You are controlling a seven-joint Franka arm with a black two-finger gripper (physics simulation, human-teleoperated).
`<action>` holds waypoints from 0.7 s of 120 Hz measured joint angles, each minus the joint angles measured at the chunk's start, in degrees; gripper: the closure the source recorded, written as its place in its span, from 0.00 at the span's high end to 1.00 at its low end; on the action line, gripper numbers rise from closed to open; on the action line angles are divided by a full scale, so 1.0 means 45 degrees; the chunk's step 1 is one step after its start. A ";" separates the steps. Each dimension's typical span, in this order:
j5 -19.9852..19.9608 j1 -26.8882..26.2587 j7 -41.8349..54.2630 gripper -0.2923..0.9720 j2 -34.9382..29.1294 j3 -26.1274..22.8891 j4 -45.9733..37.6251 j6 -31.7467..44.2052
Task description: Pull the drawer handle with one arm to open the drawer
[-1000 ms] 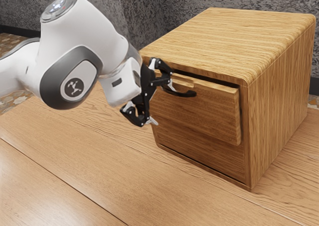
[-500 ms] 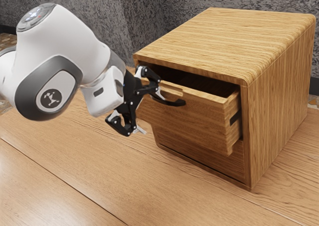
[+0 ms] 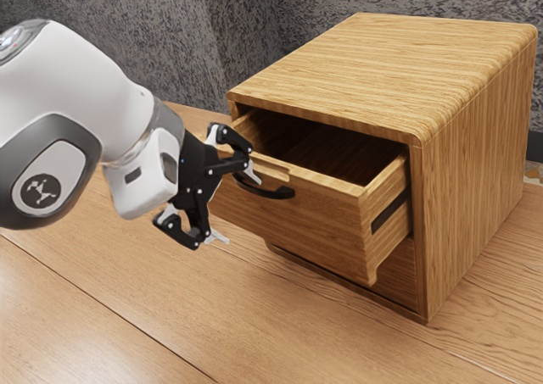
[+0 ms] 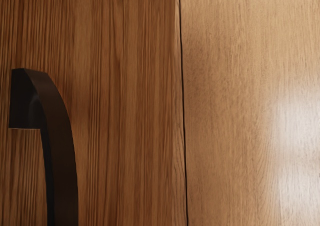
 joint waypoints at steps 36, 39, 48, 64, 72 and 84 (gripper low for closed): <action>0.0017 -0.0146 -0.0165 0.73 -0.0261 -0.0118 -0.0360 0.0011; 0.0019 -0.0144 -0.0180 0.72 -0.0353 -0.0119 -0.0427 0.0014; 0.0020 -0.0133 -0.0219 0.73 -0.0586 -0.0119 -0.0643 0.0016; 0.0017 -0.0104 -0.0276 0.72 -0.1117 -0.0146 -0.1077 0.0013; 0.0022 -0.0067 -0.0304 0.72 -0.1409 -0.0170 -0.1325 0.0017; 0.0016 0.0098 -0.0342 0.73 -0.1757 -0.0438 -0.1585 0.0010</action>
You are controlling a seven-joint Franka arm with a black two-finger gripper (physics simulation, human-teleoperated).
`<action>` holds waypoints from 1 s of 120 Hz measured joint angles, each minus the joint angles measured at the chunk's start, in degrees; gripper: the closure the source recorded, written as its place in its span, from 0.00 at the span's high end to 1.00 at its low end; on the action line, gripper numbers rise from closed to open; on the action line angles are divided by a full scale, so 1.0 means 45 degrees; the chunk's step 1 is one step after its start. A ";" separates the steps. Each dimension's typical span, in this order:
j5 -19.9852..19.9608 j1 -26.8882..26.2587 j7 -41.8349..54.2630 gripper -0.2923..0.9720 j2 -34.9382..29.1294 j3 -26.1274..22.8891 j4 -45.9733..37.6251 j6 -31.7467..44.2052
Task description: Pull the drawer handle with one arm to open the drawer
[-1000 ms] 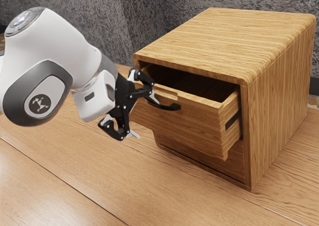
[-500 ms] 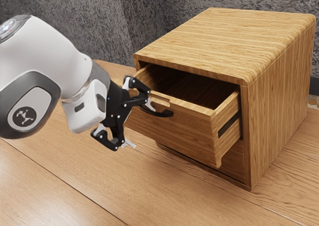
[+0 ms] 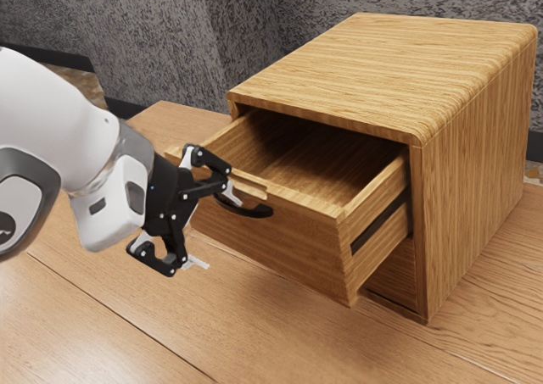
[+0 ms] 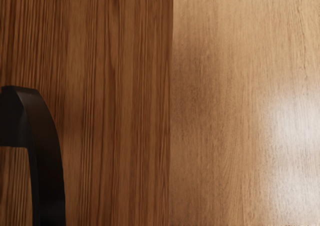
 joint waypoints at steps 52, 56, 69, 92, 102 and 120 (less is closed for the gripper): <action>0.0006 0.0186 -0.0238 0.72 -0.1317 -0.0282 -0.0968 -0.0210; 0.0010 0.0214 -0.0255 0.72 -0.1418 -0.0282 -0.1029 -0.0252; 0.0004 0.0252 -0.0301 0.73 -0.1593 -0.0289 -0.1107 -0.0364; 0.0004 0.0250 -0.0385 0.73 -0.2081 -0.0312 -0.1499 -0.0506; 0.0001 0.0262 -0.0421 0.74 -0.2182 -0.0355 -0.1591 -0.0564; 0.0162 0.0666 -0.0624 0.74 -0.2162 -0.0938 -0.0631 -0.1037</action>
